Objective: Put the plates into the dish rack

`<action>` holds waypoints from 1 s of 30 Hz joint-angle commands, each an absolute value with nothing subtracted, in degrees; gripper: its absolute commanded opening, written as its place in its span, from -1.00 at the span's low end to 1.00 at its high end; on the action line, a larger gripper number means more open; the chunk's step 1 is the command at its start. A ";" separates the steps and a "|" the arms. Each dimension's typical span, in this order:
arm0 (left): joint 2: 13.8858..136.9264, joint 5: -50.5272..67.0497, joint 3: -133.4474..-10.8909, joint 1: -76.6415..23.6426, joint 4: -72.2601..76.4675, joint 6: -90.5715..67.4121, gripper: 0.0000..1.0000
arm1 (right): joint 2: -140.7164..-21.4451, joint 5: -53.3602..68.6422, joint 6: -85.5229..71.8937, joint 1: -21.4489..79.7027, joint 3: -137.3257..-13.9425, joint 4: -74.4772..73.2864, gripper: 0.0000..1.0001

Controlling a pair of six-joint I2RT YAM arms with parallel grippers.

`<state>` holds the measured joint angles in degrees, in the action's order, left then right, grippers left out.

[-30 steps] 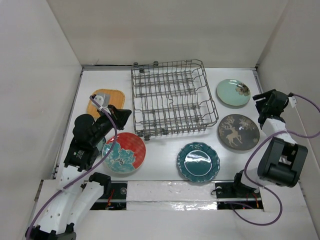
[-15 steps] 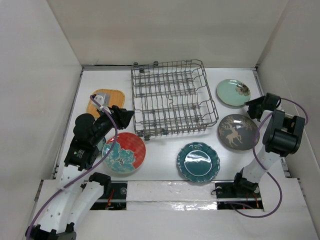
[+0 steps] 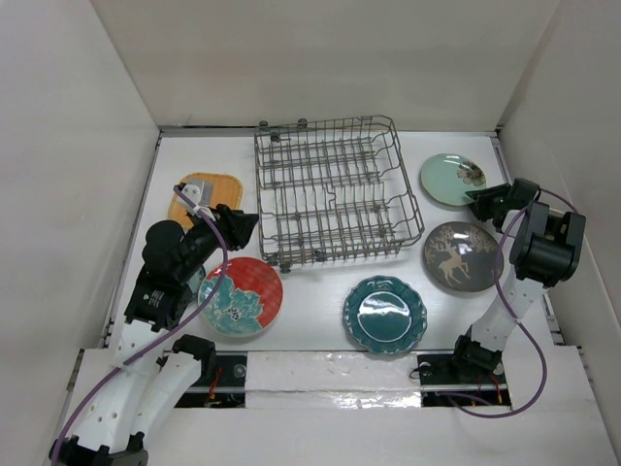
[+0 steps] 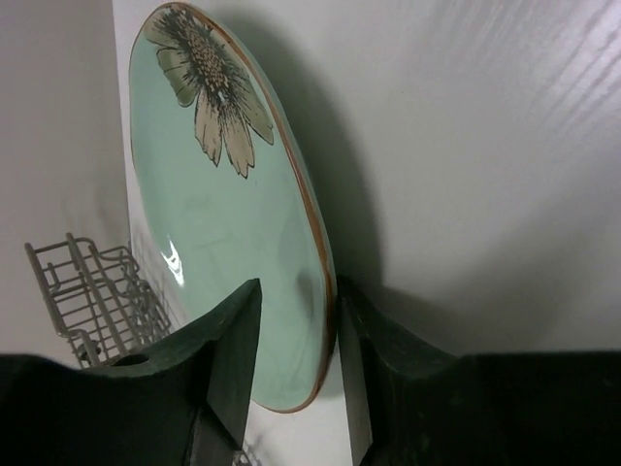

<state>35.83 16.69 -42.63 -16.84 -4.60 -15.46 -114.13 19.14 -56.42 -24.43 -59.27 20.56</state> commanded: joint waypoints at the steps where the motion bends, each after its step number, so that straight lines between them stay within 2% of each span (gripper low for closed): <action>1: 35.59 16.08 -42.45 -17.05 -2.99 -14.77 -0.20 | -116.19 22.23 -59.67 -24.79 -61.52 23.73 -0.18; 2: 35.60 15.91 -42.45 -17.05 -2.99 -14.77 -0.20 | -116.54 22.50 -60.20 -24.79 -61.52 24.43 -0.42; 4: 35.60 15.82 -42.45 -17.05 -2.99 -14.76 -0.21 | -117.24 22.85 -61.87 -24.79 -61.44 25.66 -0.65; 5: 35.51 15.65 -42.36 -17.05 -2.99 -14.77 -0.21 | -117.16 22.68 -62.57 -24.79 -60.83 26.62 -0.87; 6: 35.51 15.56 -42.36 -17.05 -2.90 -14.68 -0.22 | -116.20 22.41 -63.88 -24.79 -59.95 29.68 -0.97; 9: 35.33 15.56 -42.28 -17.05 -2.81 -14.68 -0.22 | -113.13 20.66 -64.86 -24.79 -56.61 34.61 -1.00; 13: 35.07 15.91 -42.10 -17.05 -2.55 -14.68 -0.22 | -104.43 14.26 -61.72 -24.26 -55.55 34.11 -1.00; 17: 34.72 15.82 -42.01 -17.05 -2.46 -14.76 -0.22 | -90.23 5.91 -55.21 -21.37 -56.95 28.67 -1.00; 24: 34.10 15.82 -42.01 -17.05 -2.37 -14.77 -0.21 | -75.60 -12.20 -36.59 -7.93 -64.50 15.85 -1.00; 30: 33.31 15.65 -41.84 -17.05 -2.46 -14.85 -0.20 | -77.78 -23.63 -21.11 7.28 -78.03 1.97 -1.00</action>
